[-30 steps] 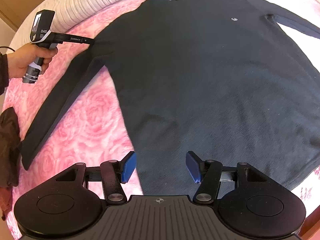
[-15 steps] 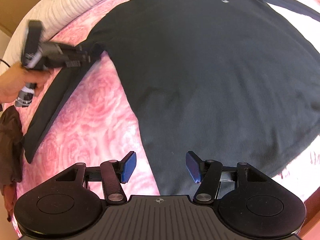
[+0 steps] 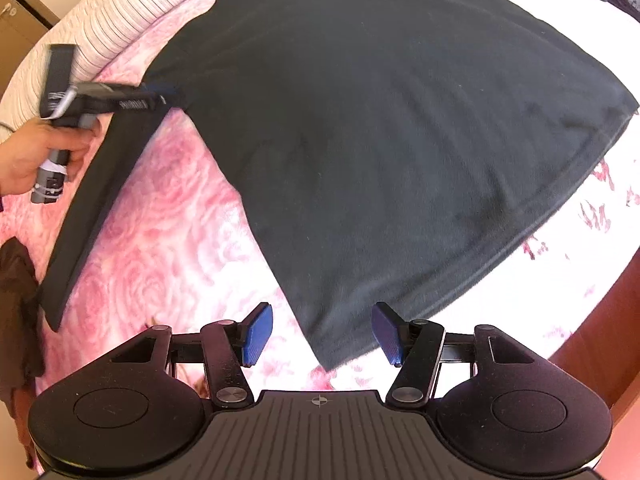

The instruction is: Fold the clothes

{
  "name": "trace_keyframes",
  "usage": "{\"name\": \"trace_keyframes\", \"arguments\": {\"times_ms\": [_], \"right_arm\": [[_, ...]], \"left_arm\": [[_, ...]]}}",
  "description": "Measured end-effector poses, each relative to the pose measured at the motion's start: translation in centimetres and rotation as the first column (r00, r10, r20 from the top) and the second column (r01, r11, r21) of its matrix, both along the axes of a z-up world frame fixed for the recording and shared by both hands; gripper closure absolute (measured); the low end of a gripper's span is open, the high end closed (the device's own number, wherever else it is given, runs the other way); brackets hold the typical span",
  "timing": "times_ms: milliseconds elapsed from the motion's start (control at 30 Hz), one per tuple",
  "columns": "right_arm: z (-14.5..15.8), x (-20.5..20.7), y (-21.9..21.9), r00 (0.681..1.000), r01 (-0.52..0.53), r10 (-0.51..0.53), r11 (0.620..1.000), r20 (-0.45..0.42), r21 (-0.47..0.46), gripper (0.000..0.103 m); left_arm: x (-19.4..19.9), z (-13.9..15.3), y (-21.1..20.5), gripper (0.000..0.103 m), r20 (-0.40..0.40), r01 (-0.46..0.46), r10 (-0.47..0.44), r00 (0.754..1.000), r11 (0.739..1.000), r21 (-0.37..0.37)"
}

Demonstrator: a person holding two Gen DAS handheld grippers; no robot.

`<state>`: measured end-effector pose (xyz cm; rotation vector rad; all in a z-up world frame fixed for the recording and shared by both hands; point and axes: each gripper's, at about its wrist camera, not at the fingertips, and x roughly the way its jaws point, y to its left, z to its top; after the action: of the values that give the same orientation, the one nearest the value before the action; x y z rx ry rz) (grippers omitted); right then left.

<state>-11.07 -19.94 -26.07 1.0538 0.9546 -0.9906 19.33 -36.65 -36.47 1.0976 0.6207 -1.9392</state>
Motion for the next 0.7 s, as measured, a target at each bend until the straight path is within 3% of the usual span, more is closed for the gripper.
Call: {"name": "trace_keyframes", "arguments": {"times_ms": [200,367,533,700], "right_arm": [[1.8,-1.4,0.2,0.998,0.064,-0.064,0.997,0.003,-0.046,0.044],[5.3,-2.9,-0.3,0.995,0.102,-0.101,0.985,0.013,-0.137,0.044],[9.6,-4.8,-0.1,0.996,0.086,-0.091,0.964,-0.01,-0.251,0.044],[14.3,-8.2,1.7,0.993,0.081,-0.108,0.931,-0.056,-0.355,0.039]], "left_arm": [[2.4,1.9,3.5,0.085,-0.077,-0.187,0.191,0.978,0.98,0.065],[3.4,6.2,11.8,0.079,-0.122,-0.342,0.354,0.927,0.933,0.11],[2.2,11.3,21.2,0.067,-0.076,-0.45,0.46,0.884,0.885,0.123],[-0.3,17.0,27.4,0.049,-0.036,-0.496,0.498,0.867,0.867,0.048]]}}
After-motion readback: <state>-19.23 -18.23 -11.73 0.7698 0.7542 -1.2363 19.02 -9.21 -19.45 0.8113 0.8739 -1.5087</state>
